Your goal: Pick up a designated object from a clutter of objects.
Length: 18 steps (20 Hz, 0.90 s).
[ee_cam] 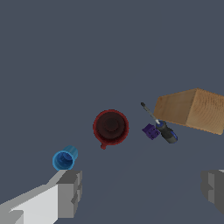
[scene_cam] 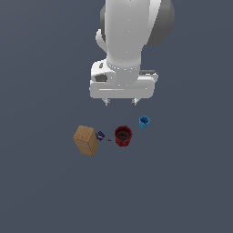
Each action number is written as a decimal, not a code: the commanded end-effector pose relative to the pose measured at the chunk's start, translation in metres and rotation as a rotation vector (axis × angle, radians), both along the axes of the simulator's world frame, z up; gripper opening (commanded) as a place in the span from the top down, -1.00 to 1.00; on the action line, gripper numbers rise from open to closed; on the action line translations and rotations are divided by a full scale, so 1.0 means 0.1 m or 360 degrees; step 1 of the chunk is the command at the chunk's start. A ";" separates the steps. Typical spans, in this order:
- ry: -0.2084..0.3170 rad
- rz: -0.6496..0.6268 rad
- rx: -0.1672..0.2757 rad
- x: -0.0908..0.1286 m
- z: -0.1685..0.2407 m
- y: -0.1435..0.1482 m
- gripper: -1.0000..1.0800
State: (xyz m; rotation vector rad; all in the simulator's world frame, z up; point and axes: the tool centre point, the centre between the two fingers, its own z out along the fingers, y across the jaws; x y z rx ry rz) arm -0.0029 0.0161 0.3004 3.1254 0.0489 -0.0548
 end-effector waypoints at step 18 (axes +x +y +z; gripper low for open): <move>-0.0010 -0.0085 -0.0015 -0.06 -0.44 0.32 -0.92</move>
